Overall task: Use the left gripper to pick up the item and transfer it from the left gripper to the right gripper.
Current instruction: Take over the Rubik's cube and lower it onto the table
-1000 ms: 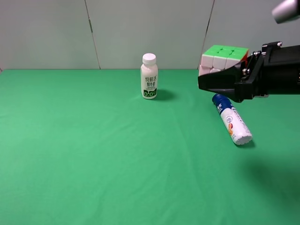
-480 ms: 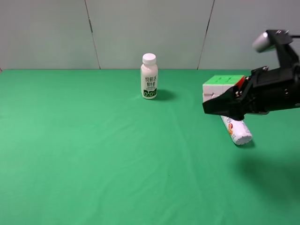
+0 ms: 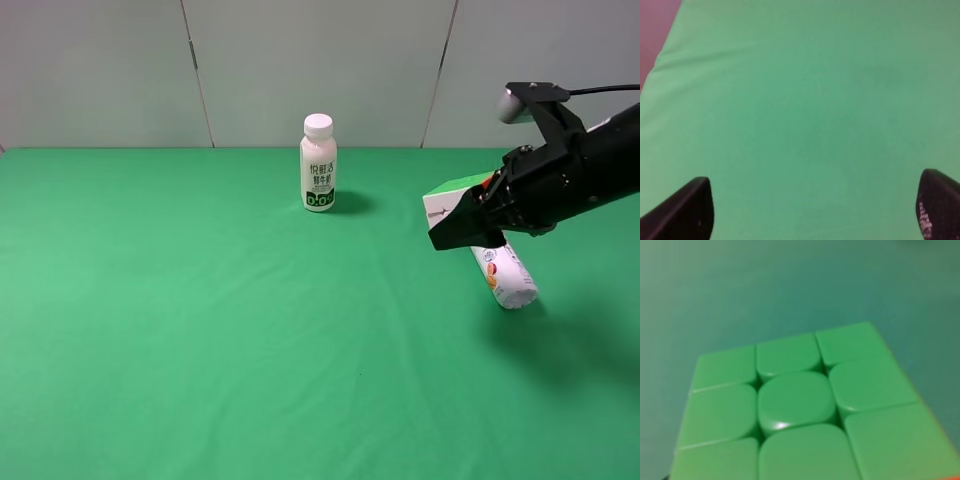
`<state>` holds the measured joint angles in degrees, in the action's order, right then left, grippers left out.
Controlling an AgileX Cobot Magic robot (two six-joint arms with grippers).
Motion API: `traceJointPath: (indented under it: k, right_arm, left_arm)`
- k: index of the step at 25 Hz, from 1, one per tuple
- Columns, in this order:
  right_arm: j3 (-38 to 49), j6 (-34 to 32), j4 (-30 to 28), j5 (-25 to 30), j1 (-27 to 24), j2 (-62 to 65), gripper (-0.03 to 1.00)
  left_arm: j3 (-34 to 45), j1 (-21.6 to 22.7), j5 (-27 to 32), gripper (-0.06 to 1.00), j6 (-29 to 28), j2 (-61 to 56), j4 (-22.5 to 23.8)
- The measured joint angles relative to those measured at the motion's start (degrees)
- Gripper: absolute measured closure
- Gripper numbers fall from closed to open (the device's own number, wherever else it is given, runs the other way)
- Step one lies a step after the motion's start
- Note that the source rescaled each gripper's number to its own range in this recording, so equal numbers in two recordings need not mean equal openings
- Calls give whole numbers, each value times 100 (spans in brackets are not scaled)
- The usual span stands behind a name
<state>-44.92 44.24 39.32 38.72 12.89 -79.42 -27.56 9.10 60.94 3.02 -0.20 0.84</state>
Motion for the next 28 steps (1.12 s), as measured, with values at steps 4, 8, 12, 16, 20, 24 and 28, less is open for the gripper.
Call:
traceJointPath:
  k: [4,8,12,16,20,24,28]
  right_arm:
    - [-402,-607,-773,6,528,-344,96]
    - [-1033,-1907,-2107,193,1075,-878,96]
    - [-1775,-2992,-3081,770,1314,-1487,96]
    - [-2298,-3297,-3328,1088,1339,-1999,96]
    - [-2520,-3345,-3357,1322,1339,-2420,96]
    - [-2540,-3412,-3363,1472,1339,-2819,96]
    - [-2540,-3419,-3369,1479,1339,-3086,96]
  left_arm:
    - [0,0,0,38,0,0,0]
    - [0,0,0,38,0,0,6]
    - [0,0,0,38,0,0,6]
    - [0,0,-6,38,0,0,11]
    - [0,0,-6,38,0,0,11]
    - [0,0,-11,38,0,0,11]
    - [0,0,-11,38,0,0,11]
